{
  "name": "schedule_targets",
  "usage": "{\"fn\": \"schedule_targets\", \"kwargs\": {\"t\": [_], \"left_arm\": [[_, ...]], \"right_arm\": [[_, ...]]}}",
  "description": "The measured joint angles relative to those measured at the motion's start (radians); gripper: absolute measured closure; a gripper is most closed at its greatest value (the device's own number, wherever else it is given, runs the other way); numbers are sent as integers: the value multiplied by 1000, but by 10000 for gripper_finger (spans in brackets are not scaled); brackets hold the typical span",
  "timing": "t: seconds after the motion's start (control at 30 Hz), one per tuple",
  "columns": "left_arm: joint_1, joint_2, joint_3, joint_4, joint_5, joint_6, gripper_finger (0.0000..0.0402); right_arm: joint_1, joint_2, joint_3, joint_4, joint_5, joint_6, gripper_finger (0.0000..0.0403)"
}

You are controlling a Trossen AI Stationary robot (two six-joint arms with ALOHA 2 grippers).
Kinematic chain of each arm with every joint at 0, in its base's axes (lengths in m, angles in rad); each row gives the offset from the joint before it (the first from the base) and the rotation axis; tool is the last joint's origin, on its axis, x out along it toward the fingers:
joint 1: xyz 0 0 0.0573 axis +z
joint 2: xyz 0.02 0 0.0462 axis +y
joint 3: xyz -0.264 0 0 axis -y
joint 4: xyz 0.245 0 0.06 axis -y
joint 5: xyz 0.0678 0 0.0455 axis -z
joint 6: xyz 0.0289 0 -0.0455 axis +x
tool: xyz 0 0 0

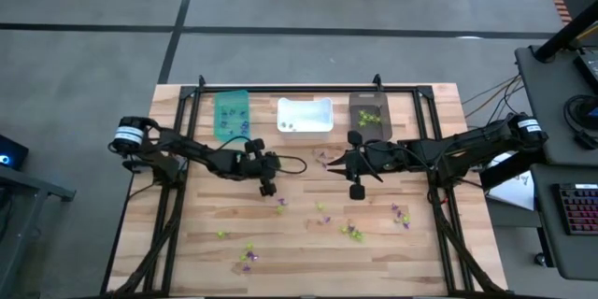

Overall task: Sort Halloween decoration
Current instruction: Put the green spider toy into the black bin

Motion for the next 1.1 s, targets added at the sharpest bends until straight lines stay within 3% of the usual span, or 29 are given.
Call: {"fn": "schedule_targets", "kwargs": {"t": [0.5, 0.7, 1.1], "left_arm": [[-2, -170, 1, 37, 124, -1, 401], [17, -160, 3, -81, 130, -123, 401], [11, -173, 3, 61, 237, -233, 401]], "right_arm": [[0, 7, 0, 2, 0, 0, 346], [0, 65, 0, 29, 0, 0, 346], [-23, 315, 1, 359, -1, -123, 346]]}}
